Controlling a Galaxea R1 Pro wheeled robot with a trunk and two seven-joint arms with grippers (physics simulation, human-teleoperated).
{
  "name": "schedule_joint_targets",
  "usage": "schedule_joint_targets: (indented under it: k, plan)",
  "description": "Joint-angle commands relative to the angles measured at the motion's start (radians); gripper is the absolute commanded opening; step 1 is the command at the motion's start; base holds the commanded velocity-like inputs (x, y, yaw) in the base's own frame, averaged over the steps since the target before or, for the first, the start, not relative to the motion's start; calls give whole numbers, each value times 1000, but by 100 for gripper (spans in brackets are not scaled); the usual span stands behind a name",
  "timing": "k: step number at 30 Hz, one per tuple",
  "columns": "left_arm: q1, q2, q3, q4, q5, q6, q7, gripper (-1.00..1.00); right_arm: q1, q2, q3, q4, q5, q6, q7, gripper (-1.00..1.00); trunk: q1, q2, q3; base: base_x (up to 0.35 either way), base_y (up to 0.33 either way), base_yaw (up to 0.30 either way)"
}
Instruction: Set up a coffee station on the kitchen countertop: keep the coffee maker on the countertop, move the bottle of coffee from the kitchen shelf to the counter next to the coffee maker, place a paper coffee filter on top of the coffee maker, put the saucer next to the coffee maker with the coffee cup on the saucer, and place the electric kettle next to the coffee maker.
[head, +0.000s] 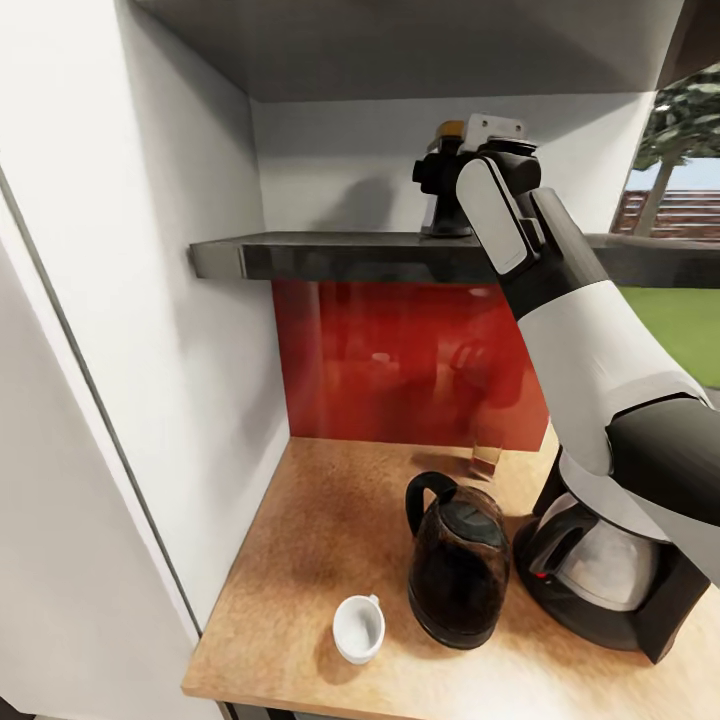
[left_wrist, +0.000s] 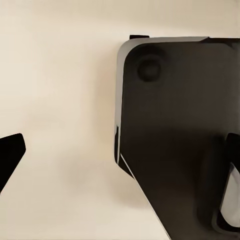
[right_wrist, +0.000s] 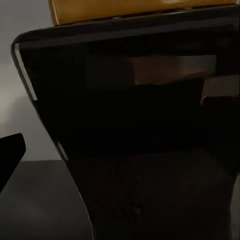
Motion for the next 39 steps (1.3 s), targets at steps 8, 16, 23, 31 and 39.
schedule_joint_targets:
  k: [8, 16, 23, 31, 39]
  plan:
    - [0, 0, -5, 0, 10, -2, 0, 100, -1, -3, 3, 0, -10, 2, -10, 100, 1, -2, -2, 30, 0, 0]
    - [0, 0, -5, 0, 10, -2, 0, 100, -1, -4, 3, -1, -10, 2, -10, -100, 1, -2, -2, 0, 0, 0]
    - [-1, 0, -5, 0, 10, -2, 0, 100, -1, -4, 3, 0, -10, 2, -10, -100, 1, -2, -2, 0, 0, 0]
    - [-1, 0, -5, 0, 10, -2, 0, 100, -1, -4, 3, 0, -10, 2, -10, -100, 1, -2, -2, 0, 0, 0]
    - [-1, 0, -4, 0, 10, -4, 0, 100, -1, -4, 3, 1, -10, 2, -11, -100, 1, -2, -2, 0, -21, 0]
